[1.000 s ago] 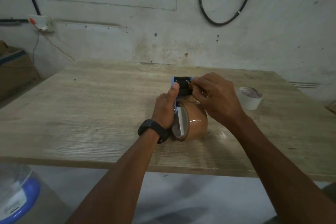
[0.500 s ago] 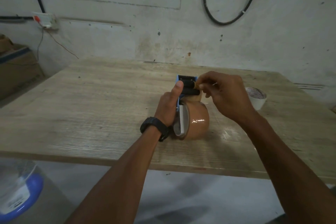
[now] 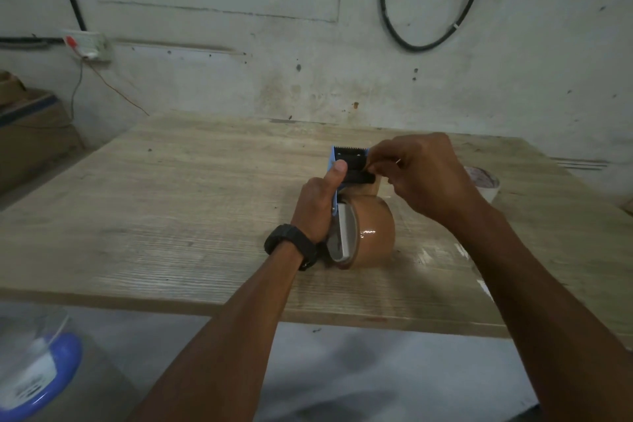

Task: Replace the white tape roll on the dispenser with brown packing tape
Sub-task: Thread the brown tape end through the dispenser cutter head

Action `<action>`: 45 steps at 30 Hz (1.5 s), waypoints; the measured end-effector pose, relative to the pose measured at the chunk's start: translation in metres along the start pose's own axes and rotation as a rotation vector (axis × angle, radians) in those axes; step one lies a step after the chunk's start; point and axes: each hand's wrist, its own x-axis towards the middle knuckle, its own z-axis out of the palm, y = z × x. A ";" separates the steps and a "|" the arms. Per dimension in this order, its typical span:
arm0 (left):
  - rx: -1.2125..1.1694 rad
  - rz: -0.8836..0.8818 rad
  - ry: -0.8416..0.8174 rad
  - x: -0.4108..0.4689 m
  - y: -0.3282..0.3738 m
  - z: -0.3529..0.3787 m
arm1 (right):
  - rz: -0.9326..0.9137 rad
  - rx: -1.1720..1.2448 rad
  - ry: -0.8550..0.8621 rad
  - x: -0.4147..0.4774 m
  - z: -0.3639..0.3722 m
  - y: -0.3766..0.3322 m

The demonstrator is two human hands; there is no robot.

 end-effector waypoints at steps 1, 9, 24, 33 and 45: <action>0.004 0.007 0.010 0.000 0.000 0.000 | -0.017 -0.020 -0.013 0.001 0.000 0.000; -0.030 0.023 0.025 -0.004 0.002 0.001 | -0.285 -0.287 -0.062 -0.003 0.005 -0.001; -0.184 -0.055 -0.063 -0.002 0.001 0.000 | -0.058 -0.050 0.216 -0.003 0.015 -0.016; -0.163 -0.190 -0.114 0.007 -0.004 -0.002 | 0.285 0.096 0.198 0.001 0.031 -0.021; -0.221 -0.278 0.153 0.013 -0.012 0.007 | 0.222 -0.090 0.069 0.009 0.030 -0.023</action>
